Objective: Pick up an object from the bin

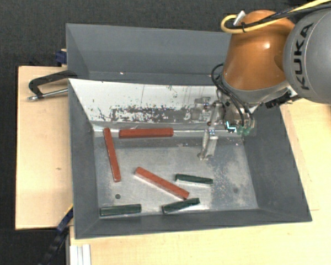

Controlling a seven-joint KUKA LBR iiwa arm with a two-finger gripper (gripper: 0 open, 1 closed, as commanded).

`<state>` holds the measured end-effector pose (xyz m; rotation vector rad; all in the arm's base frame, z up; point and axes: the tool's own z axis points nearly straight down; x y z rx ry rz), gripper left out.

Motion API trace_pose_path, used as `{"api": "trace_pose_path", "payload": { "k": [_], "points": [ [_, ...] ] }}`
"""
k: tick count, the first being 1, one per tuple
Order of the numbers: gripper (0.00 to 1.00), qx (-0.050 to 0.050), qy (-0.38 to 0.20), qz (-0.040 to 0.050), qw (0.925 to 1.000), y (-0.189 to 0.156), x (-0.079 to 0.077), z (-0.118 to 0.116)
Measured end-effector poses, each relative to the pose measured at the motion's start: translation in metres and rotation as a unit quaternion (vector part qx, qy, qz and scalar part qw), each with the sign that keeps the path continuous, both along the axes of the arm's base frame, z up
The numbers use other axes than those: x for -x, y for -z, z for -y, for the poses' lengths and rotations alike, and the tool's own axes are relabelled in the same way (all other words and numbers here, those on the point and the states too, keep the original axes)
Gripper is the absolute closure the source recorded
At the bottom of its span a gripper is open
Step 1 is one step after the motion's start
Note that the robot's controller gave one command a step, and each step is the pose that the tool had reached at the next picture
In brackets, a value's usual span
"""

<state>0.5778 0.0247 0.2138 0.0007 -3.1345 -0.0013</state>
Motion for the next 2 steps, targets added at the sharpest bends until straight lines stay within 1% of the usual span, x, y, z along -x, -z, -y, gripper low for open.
{"api": "trace_pose_path", "payload": {
  "k": [1, 2],
  "points": [
    [0.00, 0.000, 0.000, 0.0041, 1.0000, -0.004, -0.002, 0.000],
    [0.00, 0.000, -0.042, 0.0060, 0.9991, 0.038, 0.019, 0.004]
  ]
}}
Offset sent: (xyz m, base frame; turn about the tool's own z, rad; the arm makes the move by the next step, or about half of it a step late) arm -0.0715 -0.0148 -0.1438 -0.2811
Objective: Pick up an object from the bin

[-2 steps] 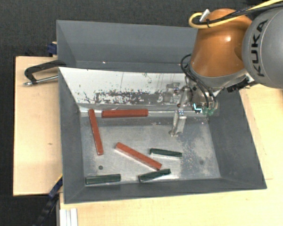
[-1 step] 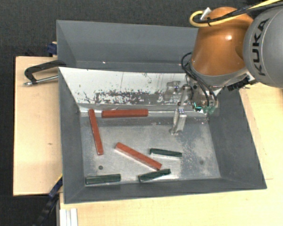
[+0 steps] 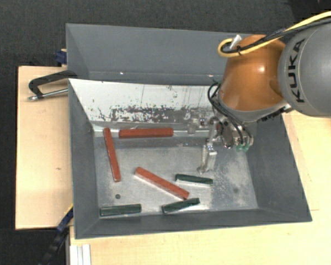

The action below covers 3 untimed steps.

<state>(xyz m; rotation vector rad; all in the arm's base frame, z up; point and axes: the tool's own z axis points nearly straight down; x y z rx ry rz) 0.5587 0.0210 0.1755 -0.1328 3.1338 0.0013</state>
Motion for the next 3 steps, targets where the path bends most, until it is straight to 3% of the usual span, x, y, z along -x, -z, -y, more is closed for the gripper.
{"api": "trace_pose_path", "payload": {
  "k": [1, 2, 3],
  "points": [
    [0.00, 0.000, 0.009, -0.0002, 1.0000, 0.059, 0.043, 0.005],
    [1.00, -0.001, 0.058, 0.0001, 0.9983, 0.105, 0.031, -0.002],
    [0.00, -0.001, 0.058, 0.0001, 0.9983, 0.105, 0.031, -0.002]
  ]
}}
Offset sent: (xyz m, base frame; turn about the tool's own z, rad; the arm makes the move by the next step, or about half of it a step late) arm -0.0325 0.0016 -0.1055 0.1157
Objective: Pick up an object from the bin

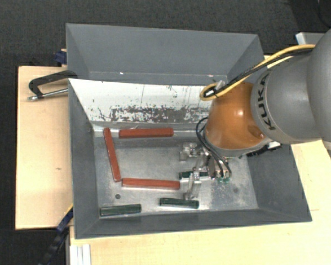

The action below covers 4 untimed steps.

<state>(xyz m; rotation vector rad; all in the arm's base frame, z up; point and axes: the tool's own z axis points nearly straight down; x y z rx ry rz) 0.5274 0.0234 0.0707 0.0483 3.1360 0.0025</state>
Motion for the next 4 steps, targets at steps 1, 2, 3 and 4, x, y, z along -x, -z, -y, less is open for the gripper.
{"api": "trace_pose_path", "payload": {
  "k": [1, 2, 3, 4],
  "points": [
    [1.00, 0.000, 0.000, -0.0001, 1.0000, 0.000, 0.000, 0.000],
    [1.00, 0.000, 0.000, -0.0002, 1.0000, 0.000, 0.000, 0.000],
    [1.00, 0.000, 0.003, -0.0051, 1.0000, -0.033, 0.008, 0.000],
    [1.00, 0.001, -0.058, 0.0028, 0.9983, -0.207, -0.017, 0.030]
  ]
}}
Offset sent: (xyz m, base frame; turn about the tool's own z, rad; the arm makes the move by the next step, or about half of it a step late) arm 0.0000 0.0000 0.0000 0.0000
